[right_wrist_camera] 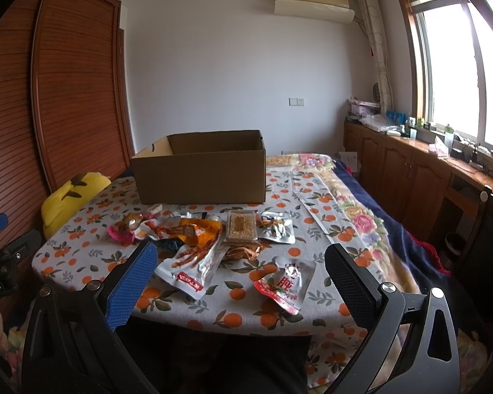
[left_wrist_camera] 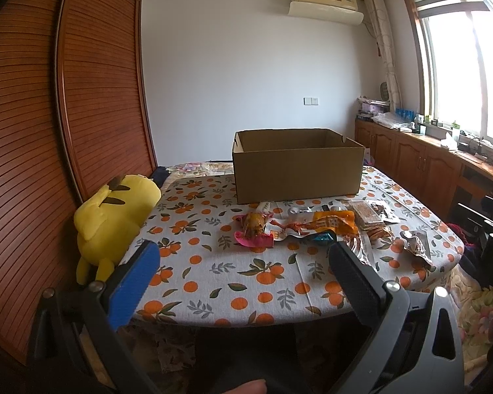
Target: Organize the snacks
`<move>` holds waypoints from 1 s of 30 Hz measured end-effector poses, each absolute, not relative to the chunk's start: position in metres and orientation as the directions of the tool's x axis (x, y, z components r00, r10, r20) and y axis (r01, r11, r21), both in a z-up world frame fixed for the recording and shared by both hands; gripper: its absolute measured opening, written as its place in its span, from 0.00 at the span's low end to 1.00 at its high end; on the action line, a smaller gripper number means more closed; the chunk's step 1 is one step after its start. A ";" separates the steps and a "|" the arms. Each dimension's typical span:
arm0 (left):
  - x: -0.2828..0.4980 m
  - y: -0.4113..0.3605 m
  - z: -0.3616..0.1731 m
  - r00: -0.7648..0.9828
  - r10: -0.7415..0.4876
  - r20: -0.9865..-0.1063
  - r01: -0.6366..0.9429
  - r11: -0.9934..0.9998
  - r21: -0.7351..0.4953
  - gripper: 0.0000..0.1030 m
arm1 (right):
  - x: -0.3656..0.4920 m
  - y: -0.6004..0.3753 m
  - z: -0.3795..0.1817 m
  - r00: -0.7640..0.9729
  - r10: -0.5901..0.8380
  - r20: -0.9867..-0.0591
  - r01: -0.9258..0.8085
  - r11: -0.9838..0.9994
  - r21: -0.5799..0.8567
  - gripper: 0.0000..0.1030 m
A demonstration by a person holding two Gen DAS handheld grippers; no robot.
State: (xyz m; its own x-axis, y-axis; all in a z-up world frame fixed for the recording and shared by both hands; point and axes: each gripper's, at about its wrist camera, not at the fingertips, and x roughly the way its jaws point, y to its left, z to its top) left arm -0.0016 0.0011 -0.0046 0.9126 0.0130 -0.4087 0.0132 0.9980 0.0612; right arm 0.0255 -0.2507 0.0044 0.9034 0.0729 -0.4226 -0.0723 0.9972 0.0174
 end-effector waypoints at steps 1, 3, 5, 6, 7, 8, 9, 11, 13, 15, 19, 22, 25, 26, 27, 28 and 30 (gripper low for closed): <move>-0.002 0.001 -0.005 0.913 0.013 -0.408 0.013 0.998 0.061 1.00 | 0.025 -0.251 0.004 0.904 0.072 -0.422 -0.072 0.997 0.016 1.00; -0.002 0.001 -0.005 0.912 0.013 -0.409 0.013 0.998 0.061 1.00 | 0.025 -0.251 0.004 0.903 0.074 -0.422 -0.073 0.997 0.018 1.00; -0.002 0.001 -0.005 0.913 0.012 -0.408 0.014 0.998 0.060 1.00 | 0.025 -0.251 0.004 0.904 0.074 -0.422 -0.073 0.997 0.019 1.00; -0.002 0.001 -0.005 0.913 0.013 -0.408 0.013 0.998 0.061 1.00 | 0.026 -0.251 0.004 0.904 0.074 -0.422 -0.073 0.997 0.018 1.00; -0.002 0.001 -0.005 0.913 0.014 -0.408 0.013 0.998 0.062 1.00 | 0.026 -0.251 0.004 0.903 0.073 -0.423 -0.072 0.997 0.019 1.00; -0.002 0.002 -0.005 0.913 0.013 -0.408 0.013 0.998 0.061 1.00 | 0.025 -0.251 0.004 0.903 0.074 -0.423 -0.073 0.997 0.018 1.00; -0.002 0.001 -0.005 0.913 0.013 -0.408 0.012 0.998 0.060 1.00 | 0.025 -0.252 0.004 0.903 0.073 -0.423 -0.072 0.997 0.018 1.00; -0.001 0.003 -0.005 0.913 0.013 -0.409 0.012 0.998 0.058 1.00 | 0.025 -0.251 0.004 0.903 0.074 -0.423 -0.074 0.997 0.018 1.00; -0.001 0.003 -0.005 0.913 0.014 -0.408 0.011 0.998 0.059 1.00 | 0.025 -0.251 0.004 0.904 0.074 -0.422 -0.074 0.997 0.018 1.00; -0.001 0.003 -0.005 0.913 0.013 -0.409 0.012 0.998 0.058 1.00 | 0.025 -0.251 0.004 0.904 0.074 -0.422 -0.072 0.997 0.019 1.00; -0.001 0.003 -0.005 0.913 0.013 -0.409 0.012 0.998 0.058 1.00 | 0.025 -0.251 0.004 0.904 0.074 -0.422 -0.073 0.997 0.018 1.00; -0.001 0.003 -0.005 0.913 0.014 -0.408 0.012 0.998 0.059 1.00 | 0.025 -0.252 0.004 0.903 0.076 -0.423 -0.074 0.997 0.023 1.00; -0.001 0.003 -0.005 0.913 0.013 -0.408 0.012 0.998 0.058 1.00 | 0.025 -0.253 0.003 0.903 0.075 -0.423 -0.072 0.997 0.023 1.00; -0.001 0.003 -0.005 0.913 0.012 -0.408 0.013 0.998 0.058 1.00 | 0.025 -0.253 0.003 0.903 0.075 -0.423 -0.072 0.997 0.024 1.00; -0.001 0.003 -0.005 0.912 0.013 -0.409 0.012 0.998 0.058 1.00 | 0.025 -0.253 0.003 0.903 0.075 -0.423 -0.072 0.997 0.022 1.00; -0.001 0.003 -0.005 0.912 0.012 -0.410 0.013 0.998 0.059 1.00 | 0.025 -0.252 0.003 0.903 0.074 -0.423 -0.072 0.997 0.021 1.00; -0.001 0.002 -0.005 0.912 0.013 -0.409 0.011 0.998 0.058 1.00 | 0.025 -0.253 0.003 0.903 0.074 -0.423 -0.072 0.997 0.022 1.00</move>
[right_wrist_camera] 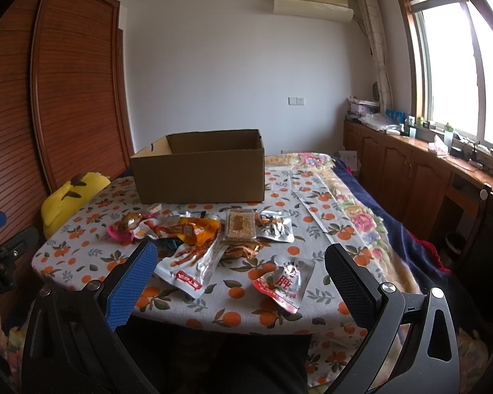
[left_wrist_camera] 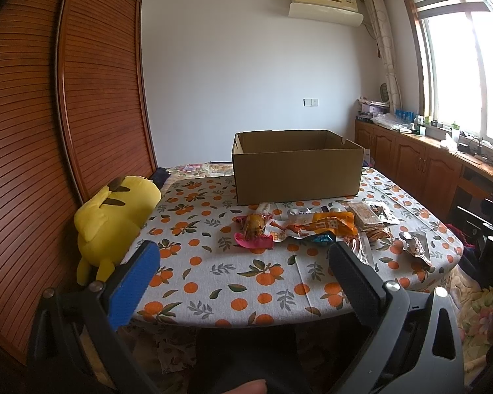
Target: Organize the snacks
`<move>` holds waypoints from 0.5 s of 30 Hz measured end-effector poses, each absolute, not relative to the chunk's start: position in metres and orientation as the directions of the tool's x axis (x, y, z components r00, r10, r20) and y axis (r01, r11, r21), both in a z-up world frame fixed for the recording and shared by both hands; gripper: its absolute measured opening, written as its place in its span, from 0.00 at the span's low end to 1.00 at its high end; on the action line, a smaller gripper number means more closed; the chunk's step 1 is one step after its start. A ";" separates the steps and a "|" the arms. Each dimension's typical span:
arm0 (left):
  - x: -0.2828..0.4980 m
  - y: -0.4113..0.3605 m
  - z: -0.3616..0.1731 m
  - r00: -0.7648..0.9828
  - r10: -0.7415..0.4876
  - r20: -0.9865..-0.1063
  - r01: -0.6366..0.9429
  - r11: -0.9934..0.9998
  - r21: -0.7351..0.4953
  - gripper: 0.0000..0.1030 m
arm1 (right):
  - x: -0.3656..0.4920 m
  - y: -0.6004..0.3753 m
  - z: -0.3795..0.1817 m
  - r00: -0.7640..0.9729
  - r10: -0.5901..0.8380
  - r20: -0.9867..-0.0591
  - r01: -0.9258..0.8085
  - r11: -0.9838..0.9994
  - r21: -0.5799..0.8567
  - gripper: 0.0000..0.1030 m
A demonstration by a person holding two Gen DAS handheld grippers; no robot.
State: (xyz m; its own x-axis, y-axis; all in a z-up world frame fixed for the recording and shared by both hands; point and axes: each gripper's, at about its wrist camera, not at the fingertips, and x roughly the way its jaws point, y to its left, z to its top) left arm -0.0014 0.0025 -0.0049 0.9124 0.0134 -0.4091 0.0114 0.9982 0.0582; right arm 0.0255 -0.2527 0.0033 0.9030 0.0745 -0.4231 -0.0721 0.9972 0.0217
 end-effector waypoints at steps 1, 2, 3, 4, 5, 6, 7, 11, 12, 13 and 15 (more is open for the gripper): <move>-0.001 0.003 -0.005 0.912 0.012 -0.411 0.012 0.998 0.058 1.00 | 0.026 -0.253 0.003 0.902 0.075 -0.424 -0.072 0.997 0.022 1.00; -0.001 0.002 -0.005 0.912 0.012 -0.411 0.013 0.998 0.058 1.00 | 0.026 -0.254 0.002 0.902 0.074 -0.426 -0.071 0.997 0.022 1.00; -0.001 0.002 -0.004 0.911 0.013 -0.412 0.013 0.998 0.058 1.00 | 0.025 -0.254 0.001 0.902 0.073 -0.426 -0.071 0.997 0.021 1.00; -0.001 0.002 -0.004 0.910 0.013 -0.414 0.013 0.998 0.059 1.00 | 0.025 -0.254 0.001 0.902 0.072 -0.426 -0.071 0.997 0.020 1.00; 0.000 0.002 -0.005 0.909 0.013 -0.416 0.013 0.998 0.059 1.00 | 0.025 -0.254 0.000 0.901 0.073 -0.427 -0.071 0.997 0.020 1.00; 0.000 0.002 -0.005 0.908 0.012 -0.420 0.014 0.998 0.059 1.00 | 0.025 -0.254 0.000 0.901 0.072 -0.428 -0.070 0.997 0.019 1.00; 0.000 0.002 -0.005 0.907 0.012 -0.422 0.014 0.998 0.059 1.00 | 0.025 -0.254 -0.001 0.900 0.070 -0.429 -0.069 0.997 0.018 1.00; 0.004 0.002 -0.009 0.901 0.011 -0.433 0.016 0.998 0.057 1.00 | 0.029 -0.257 -0.008 0.895 0.064 -0.441 -0.061 0.998 0.020 1.00; 0.005 0.002 -0.011 0.899 0.008 -0.438 0.018 0.998 0.055 1.00 | 0.030 -0.257 -0.010 0.894 0.063 -0.444 -0.060 0.998 0.021 1.00; 0.009 0.001 -0.012 0.896 0.007 -0.443 0.021 0.998 0.058 1.00 | 0.032 -0.259 -0.012 0.892 0.062 -0.449 -0.057 0.998 0.023 1.00; 0.012 0.001 -0.014 0.898 0.011 -0.440 0.022 0.997 0.068 1.00 | 0.036 -0.263 -0.017 0.885 0.064 -0.461 -0.058 0.998 0.028 1.00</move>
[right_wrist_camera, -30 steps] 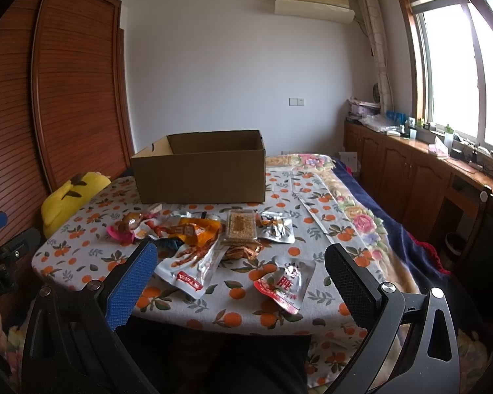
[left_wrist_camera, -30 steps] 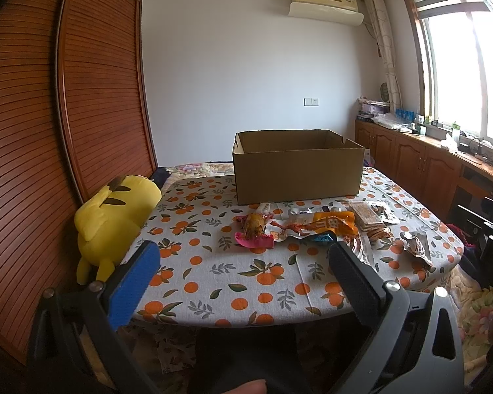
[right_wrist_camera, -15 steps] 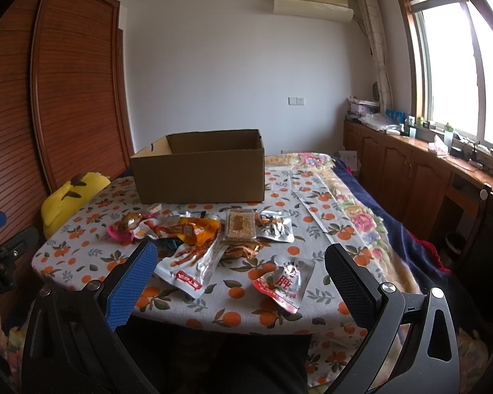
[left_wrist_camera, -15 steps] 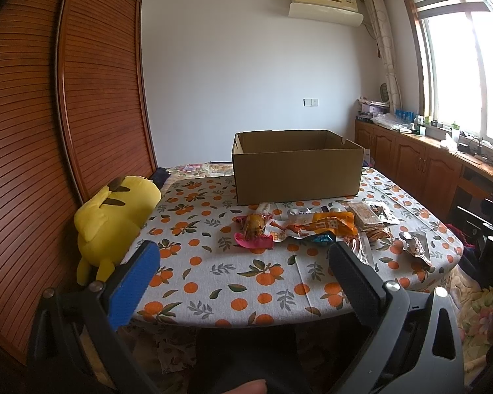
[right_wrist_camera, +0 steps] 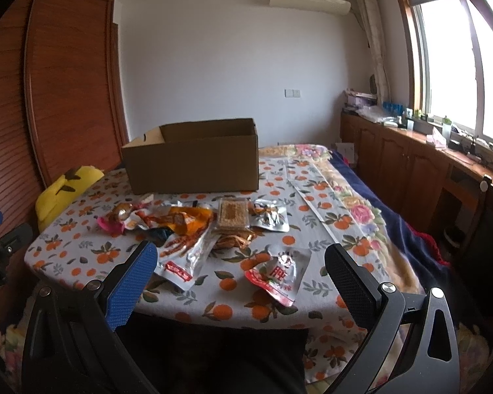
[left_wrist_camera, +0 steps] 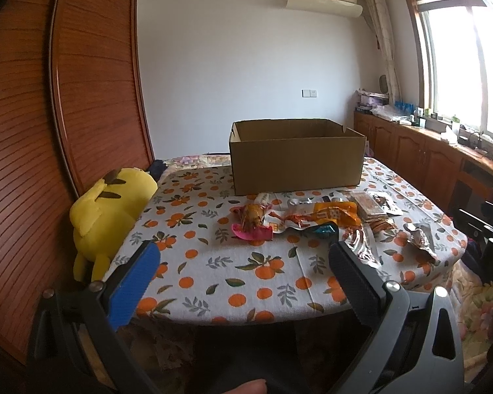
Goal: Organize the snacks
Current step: 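Grasp the pink-wrapped bread with the left gripper while the right gripper grasps the white duck-print packet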
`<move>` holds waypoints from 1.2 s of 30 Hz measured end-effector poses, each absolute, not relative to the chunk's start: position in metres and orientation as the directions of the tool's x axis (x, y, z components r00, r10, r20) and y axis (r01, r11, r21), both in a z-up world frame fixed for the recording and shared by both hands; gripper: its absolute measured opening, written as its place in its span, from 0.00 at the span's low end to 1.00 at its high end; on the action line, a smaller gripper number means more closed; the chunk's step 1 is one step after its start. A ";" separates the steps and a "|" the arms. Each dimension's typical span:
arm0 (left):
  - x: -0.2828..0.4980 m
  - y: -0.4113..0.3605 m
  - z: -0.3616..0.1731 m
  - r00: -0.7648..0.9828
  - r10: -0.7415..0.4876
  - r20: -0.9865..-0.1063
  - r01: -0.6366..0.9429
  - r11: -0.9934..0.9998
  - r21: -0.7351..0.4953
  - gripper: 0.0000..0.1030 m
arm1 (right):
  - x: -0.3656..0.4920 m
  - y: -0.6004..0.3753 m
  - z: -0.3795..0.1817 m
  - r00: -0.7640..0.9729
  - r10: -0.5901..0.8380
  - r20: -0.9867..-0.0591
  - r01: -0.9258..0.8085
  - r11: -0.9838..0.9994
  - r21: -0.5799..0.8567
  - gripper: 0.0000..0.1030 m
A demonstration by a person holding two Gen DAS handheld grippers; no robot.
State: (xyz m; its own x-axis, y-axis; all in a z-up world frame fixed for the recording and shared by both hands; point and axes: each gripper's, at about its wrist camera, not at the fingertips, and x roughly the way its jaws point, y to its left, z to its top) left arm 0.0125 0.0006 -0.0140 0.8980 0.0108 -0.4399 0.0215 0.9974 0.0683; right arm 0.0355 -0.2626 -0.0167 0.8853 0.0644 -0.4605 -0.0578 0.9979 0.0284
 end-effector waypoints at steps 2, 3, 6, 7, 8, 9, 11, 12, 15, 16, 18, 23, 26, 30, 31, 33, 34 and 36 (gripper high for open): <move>0.022 0.001 -0.015 0.894 0.004 -0.448 0.029 0.997 0.066 1.00 | 0.041 -0.268 -0.020 0.878 0.073 -0.473 -0.062 0.997 0.039 1.00; 0.028 0.002 -0.016 0.892 0.004 -0.452 0.031 0.997 0.069 1.00 | 0.044 -0.272 -0.022 0.876 0.068 -0.477 -0.057 0.998 0.037 1.00; 0.043 0.001 -0.016 0.893 0.007 -0.451 0.036 0.996 0.085 1.00 | 0.057 -0.288 -0.025 0.868 0.059 -0.494 -0.046 0.998 0.038 1.00; 0.046 0.001 -0.016 0.892 0.006 -0.452 0.038 0.995 0.087 1.00 | 0.062 -0.293 -0.026 0.866 0.055 -0.498 -0.044 0.998 0.034 1.00; 0.053 0.001 -0.017 0.889 0.002 -0.458 0.043 0.995 0.088 1.00 | 0.065 -0.298 -0.028 0.863 0.051 -0.502 -0.042 0.999 0.030 1.00; 0.060 0.001 -0.018 0.885 -0.001 -0.466 0.047 0.995 0.087 1.00 | 0.071 -0.303 -0.029 0.858 0.049 -0.511 -0.040 0.999 0.027 1.00; 0.071 0.002 -0.021 0.879 -0.006 -0.477 0.054 0.995 0.087 1.00 | 0.080 -0.312 -0.033 0.848 0.053 -0.528 -0.044 0.999 0.030 0.98; 0.075 0.002 -0.022 0.876 -0.007 -0.482 0.056 0.995 0.087 1.00 | 0.085 -0.316 -0.036 0.840 0.062 -0.540 -0.051 0.998 0.036 0.98; 0.092 0.004 -0.027 0.866 -0.011 -0.500 0.062 0.994 0.086 1.00 | 0.101 -0.323 -0.044 0.813 0.087 -0.575 -0.073 0.996 0.048 0.94; 0.094 0.004 -0.028 0.864 -0.012 -0.503 0.064 0.994 0.085 1.00 | 0.106 -0.323 -0.048 0.803 0.092 -0.589 -0.082 0.996 0.044 0.92; 0.103 0.005 -0.031 0.856 -0.017 -0.517 0.068 0.994 0.080 1.00 | 0.114 -0.322 -0.057 0.780 0.108 -0.616 -0.100 0.994 0.048 0.88; 0.121 0.008 -0.037 0.836 -0.032 -0.547 0.079 0.995 0.061 1.00 | 0.132 -0.324 -0.081 0.714 0.151 -0.684 -0.122 0.988 0.090 0.79; 0.131 0.012 -0.042 0.819 -0.054 -0.571 0.087 0.996 0.031 1.00 | 0.137 -0.325 -0.092 0.690 0.160 -0.706 -0.119 0.987 0.107 0.75; 0.142 0.018 -0.047 0.800 -0.086 -0.594 0.102 0.995 -0.006 0.99 | 0.144 -0.324 -0.103 0.672 0.169 -0.721 -0.121 0.986 0.119 0.68; 0.145 0.019 -0.048 0.796 -0.092 -0.598 0.104 0.994 -0.015 0.99 | 0.145 -0.323 -0.103 0.673 0.164 -0.721 -0.121 0.986 0.112 0.67; 0.153 0.023 -0.052 0.786 -0.097 -0.610 0.099 0.995 -0.030 0.98 | 0.146 -0.320 -0.104 0.680 0.145 -0.719 -0.126 0.989 0.080 0.66; 0.157 0.024 -0.054 0.783 -0.095 -0.614 0.095 0.995 -0.033 0.98 | 0.147 -0.317 -0.105 0.684 0.134 -0.717 -0.135 0.989 0.056 0.64; 0.162 0.026 -0.056 0.777 -0.102 -0.621 0.096 0.994 -0.042 0.98 | 0.148 -0.313 -0.106 0.689 0.124 -0.714 -0.151 0.988 0.026 0.62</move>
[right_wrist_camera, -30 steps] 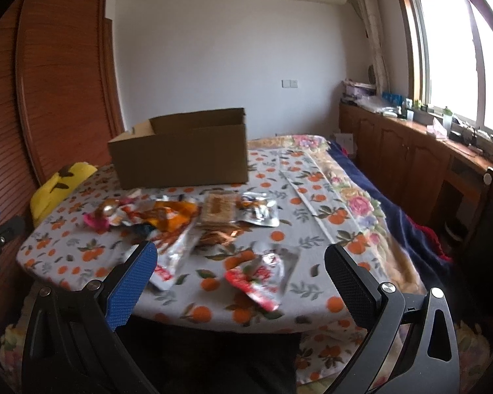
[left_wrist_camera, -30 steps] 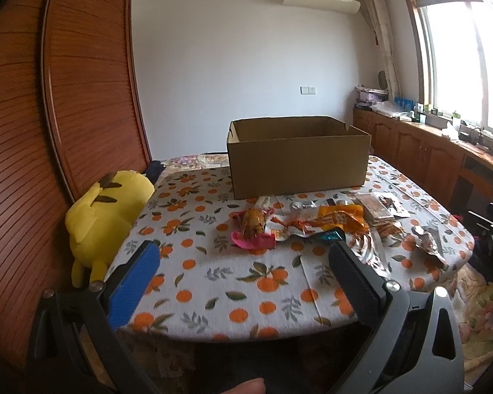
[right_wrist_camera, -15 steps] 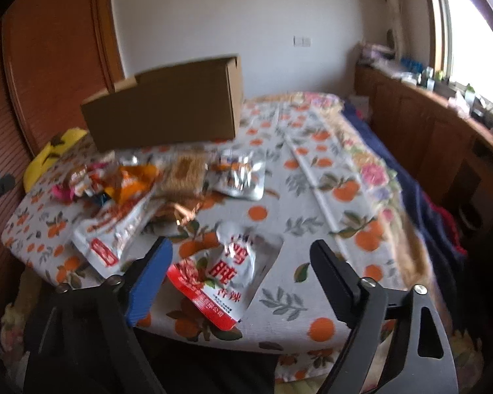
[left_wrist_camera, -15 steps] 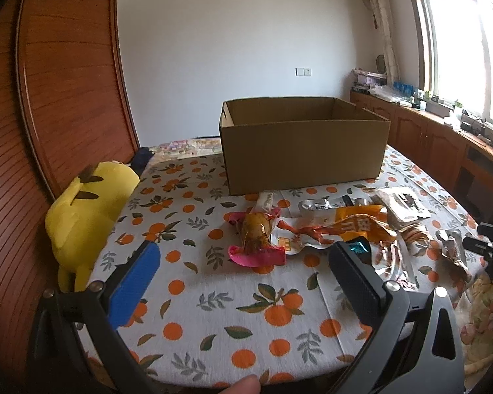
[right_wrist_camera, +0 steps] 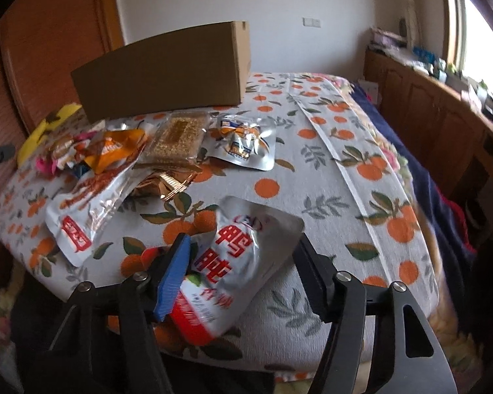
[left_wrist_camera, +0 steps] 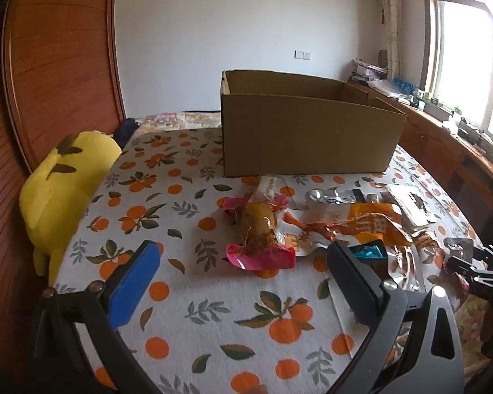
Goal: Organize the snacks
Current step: 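Grasp the pink-wrapped bread with the left gripper while the right gripper grasps the white duck-print packet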
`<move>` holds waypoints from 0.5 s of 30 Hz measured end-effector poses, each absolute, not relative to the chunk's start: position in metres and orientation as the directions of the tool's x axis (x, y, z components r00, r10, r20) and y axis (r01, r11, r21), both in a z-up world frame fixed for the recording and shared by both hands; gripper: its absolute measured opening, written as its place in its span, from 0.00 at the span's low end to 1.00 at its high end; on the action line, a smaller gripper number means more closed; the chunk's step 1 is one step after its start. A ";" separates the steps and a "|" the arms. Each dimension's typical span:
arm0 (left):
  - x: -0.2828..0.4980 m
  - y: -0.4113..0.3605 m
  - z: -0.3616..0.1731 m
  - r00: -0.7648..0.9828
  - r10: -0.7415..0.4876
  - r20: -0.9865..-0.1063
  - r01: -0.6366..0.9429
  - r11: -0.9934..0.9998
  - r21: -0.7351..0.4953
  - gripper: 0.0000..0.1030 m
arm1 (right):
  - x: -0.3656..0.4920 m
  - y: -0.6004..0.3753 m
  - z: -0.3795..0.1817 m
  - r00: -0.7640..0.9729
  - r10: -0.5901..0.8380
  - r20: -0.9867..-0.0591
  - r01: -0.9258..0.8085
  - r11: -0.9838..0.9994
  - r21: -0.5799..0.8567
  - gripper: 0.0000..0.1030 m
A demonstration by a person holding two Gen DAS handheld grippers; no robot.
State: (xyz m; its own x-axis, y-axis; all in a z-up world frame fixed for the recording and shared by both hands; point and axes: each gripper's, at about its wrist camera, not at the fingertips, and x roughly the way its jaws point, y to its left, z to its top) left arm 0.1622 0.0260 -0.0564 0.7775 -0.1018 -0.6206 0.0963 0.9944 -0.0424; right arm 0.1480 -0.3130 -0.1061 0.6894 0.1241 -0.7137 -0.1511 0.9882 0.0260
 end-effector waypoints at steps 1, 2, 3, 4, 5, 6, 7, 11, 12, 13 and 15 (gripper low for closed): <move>0.166 0.027 -0.058 0.774 -0.104 -0.624 0.097 0.994 -0.046 0.98 | 0.149 -0.312 -0.107 0.693 0.118 -0.711 -0.154 0.988 0.014 0.59; 0.170 0.027 -0.060 0.770 -0.107 -0.629 0.098 0.994 -0.050 0.98 | 0.150 -0.311 -0.107 0.696 0.115 -0.709 -0.160 0.987 0.004 0.52; 0.174 0.027 -0.061 0.765 -0.110 -0.634 0.102 0.994 -0.049 0.98 | 0.151 -0.310 -0.107 0.699 0.114 -0.706 -0.164 0.986 -0.003 0.50; 0.176 0.027 -0.062 0.763 -0.112 -0.637 0.105 0.993 -0.048 0.98 | 0.152 -0.310 -0.107 0.700 0.119 -0.704 -0.168 0.986 -0.001 0.47; 0.180 0.027 -0.063 0.758 -0.116 -0.641 0.112 0.993 -0.048 0.98 | 0.153 -0.311 -0.107 0.701 0.123 -0.703 -0.169 0.986 0.004 0.45; 0.183 0.026 -0.064 0.755 -0.122 -0.644 0.119 0.992 -0.049 0.98 | 0.153 -0.312 -0.107 0.702 0.132 -0.700 -0.172 0.985 0.012 0.41; 0.187 0.026 -0.064 0.750 -0.133 -0.648 0.128 0.990 -0.055 0.98 | 0.153 -0.312 -0.106 0.704 0.137 -0.697 -0.175 0.984 0.017 0.35; 0.202 0.021 -0.067 0.728 -0.165 -0.665 0.152 0.985 -0.077 0.94 | 0.152 -0.312 -0.105 0.707 0.158 -0.690 -0.190 0.981 0.031 0.30; 0.207 0.020 -0.068 0.722 -0.171 -0.670 0.159 0.984 -0.079 0.93 | 0.152 -0.312 -0.105 0.707 0.163 -0.689 -0.194 0.980 0.033 0.30; 0.210 0.019 -0.068 0.720 -0.174 -0.672 0.162 0.983 -0.081 0.92 | 0.152 -0.312 -0.105 0.706 0.166 -0.689 -0.196 0.980 0.035 0.29; 0.217 0.017 -0.070 0.707 -0.188 -0.682 0.176 0.980 -0.088 0.87 | 0.153 -0.312 -0.104 0.703 0.172 -0.690 -0.202 0.979 0.039 0.28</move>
State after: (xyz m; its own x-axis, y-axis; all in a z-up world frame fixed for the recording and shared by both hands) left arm 0.2167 0.0168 -0.0695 0.7066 -0.1880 -0.6822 0.1763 0.9804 -0.0877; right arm 0.1528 -0.3123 -0.1039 0.7030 0.1719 -0.6901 -0.2015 0.9787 0.0385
